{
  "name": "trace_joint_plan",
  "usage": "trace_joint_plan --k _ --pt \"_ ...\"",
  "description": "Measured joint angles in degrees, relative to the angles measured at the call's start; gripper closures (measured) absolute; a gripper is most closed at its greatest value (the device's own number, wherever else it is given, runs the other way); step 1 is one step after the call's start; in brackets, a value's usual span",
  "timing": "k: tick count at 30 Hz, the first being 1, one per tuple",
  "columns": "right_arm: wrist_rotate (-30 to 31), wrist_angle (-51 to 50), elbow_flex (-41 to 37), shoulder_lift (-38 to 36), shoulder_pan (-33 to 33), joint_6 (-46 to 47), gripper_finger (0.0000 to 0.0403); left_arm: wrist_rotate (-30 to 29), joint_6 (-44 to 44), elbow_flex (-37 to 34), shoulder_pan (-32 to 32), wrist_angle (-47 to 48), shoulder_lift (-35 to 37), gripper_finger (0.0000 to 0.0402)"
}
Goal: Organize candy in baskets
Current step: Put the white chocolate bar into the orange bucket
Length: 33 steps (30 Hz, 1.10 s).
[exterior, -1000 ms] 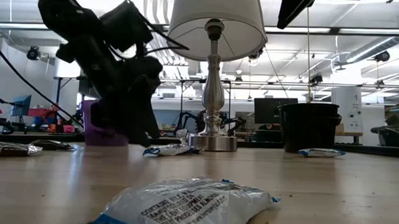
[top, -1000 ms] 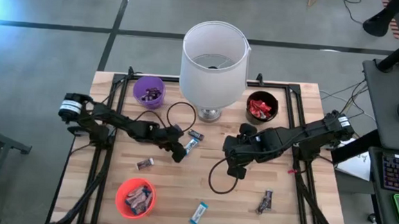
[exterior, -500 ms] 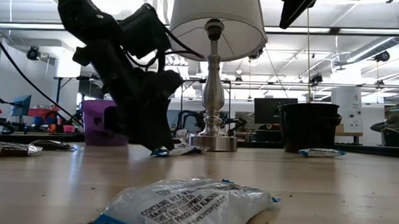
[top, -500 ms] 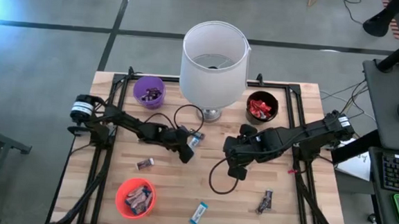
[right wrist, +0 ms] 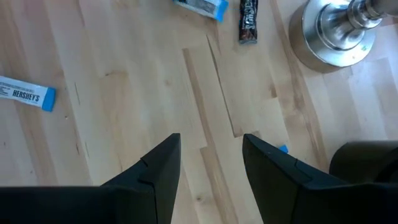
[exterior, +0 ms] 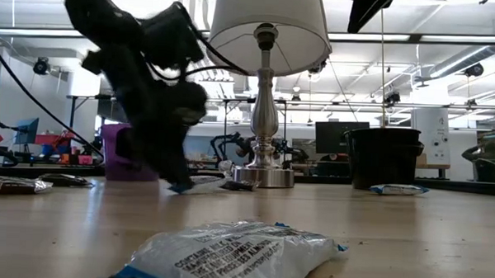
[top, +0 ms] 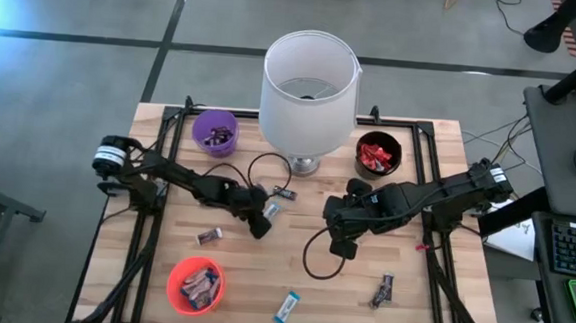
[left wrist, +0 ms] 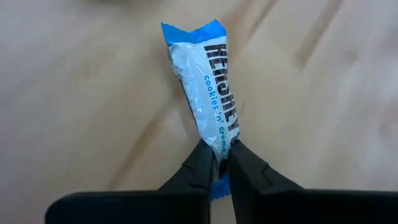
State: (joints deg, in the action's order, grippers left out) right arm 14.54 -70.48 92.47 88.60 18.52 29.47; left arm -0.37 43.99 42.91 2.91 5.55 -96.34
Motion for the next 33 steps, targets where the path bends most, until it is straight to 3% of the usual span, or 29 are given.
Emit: trace_joint_plan --k 5,9,15,26,33 --pt "-0.02 1.0 0.0 0.0 -0.02 0.07 0.0239 1.94 -1.47 -0.21 2.48 11.32 6.09 0.04" --pt "-0.01 1.87 0.0 0.01 -0.02 0.07 0.0239 -0.9 -1.97 -0.21 5.79 17.2 12.0 0.04" --pt "-0.02 6.34 0.0 0.02 -0.02 0.09 0.0239 -2.24 -2.38 -0.05 7.14 18.75 19.8 0.0401" --pt "0.57 23.58 0.0 1.09 -0.4 -2.06 0.0239 -3.18 -3.25 0.14 7.87 21.67 33.92 0.0401" --pt "2.56 30.23 0.0 2.83 -2.72 -3.09 0.0239 -3.47 -7.06 0.14 8.44 21.25 39.38 0.0401"
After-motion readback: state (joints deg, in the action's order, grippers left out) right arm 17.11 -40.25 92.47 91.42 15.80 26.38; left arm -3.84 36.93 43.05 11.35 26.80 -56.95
